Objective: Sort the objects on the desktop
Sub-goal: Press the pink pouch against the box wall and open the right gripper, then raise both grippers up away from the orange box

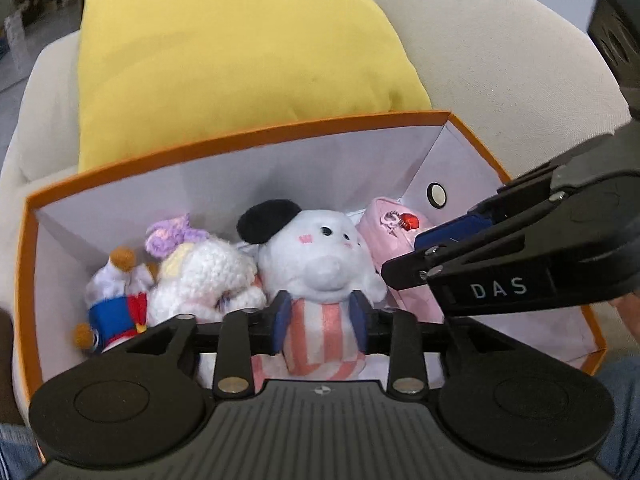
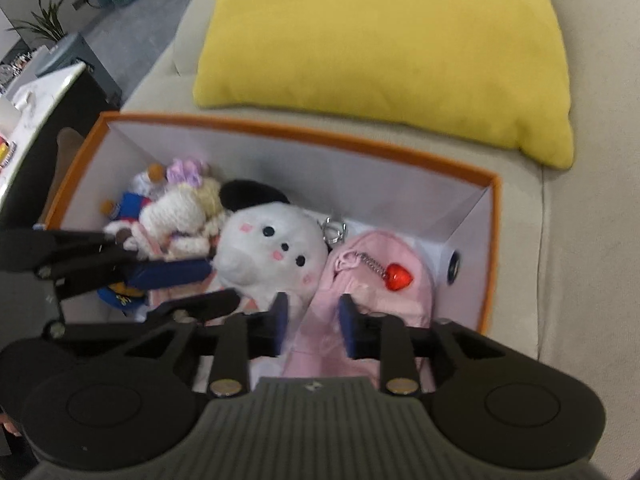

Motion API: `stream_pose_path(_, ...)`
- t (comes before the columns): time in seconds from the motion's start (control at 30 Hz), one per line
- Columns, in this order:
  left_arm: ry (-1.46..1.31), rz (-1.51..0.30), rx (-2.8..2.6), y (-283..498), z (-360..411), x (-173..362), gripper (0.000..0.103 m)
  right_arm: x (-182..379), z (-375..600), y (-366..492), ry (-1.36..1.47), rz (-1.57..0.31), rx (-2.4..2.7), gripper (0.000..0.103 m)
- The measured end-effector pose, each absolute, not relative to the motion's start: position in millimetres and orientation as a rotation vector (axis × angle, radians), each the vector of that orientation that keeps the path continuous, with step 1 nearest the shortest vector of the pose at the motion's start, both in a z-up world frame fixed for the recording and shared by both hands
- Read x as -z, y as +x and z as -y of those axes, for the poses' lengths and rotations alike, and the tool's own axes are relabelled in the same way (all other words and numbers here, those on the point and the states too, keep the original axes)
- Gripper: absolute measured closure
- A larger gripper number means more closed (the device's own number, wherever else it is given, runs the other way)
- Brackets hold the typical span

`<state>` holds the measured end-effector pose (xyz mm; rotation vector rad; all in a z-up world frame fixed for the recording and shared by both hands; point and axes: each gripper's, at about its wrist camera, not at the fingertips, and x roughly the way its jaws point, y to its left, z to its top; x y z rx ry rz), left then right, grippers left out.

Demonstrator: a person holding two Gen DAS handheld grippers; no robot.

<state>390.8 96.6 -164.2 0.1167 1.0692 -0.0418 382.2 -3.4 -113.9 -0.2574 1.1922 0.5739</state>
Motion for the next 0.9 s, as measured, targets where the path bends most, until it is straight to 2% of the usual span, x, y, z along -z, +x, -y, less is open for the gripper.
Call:
stream_pose_path(0.03, 0.121, -1.073, 0.039, 392, -97, 167, 0.045, 115, 3, 384, -0.260, -1.196, -0.574, 0.068)
stream_pose_path(0.1, 0.108, -1.116, 0.061, 395, -103, 173, 0.043, 119, 1, 386, -0.264, -1.220, -0.584, 0.065)
stream_pose_path(0.23, 0.144, -1.149, 0.084, 398, -100, 182, 0.036, 123, -5, 388, -0.308, -1.238, -0.538, 0.068)
stream_pose_path(0.3, 0.220, -1.164, 0.084, 399, -90, 185, 0.039, 128, -9, 387, -0.341, -1.248, -0.503, 0.073)
stream_pose_path(0.43, 0.252, -1.144, 0.064, 398, -86, 183, 0.047, 120, 3, 384, -0.287, -1.212, -0.523, 0.093)
stream_pose_path(0.67, 0.386, -1.111, -0.064, 380, -73, 177, 0.051, 93, 62, 394, 0.080, -1.178, -0.738, 0.098)
stream_pose_path(0.9, 0.372, -1.135, -0.101, 385, -80, 180, 0.050, 119, 73, 409, 0.265, -1.149, -0.776, 0.099)
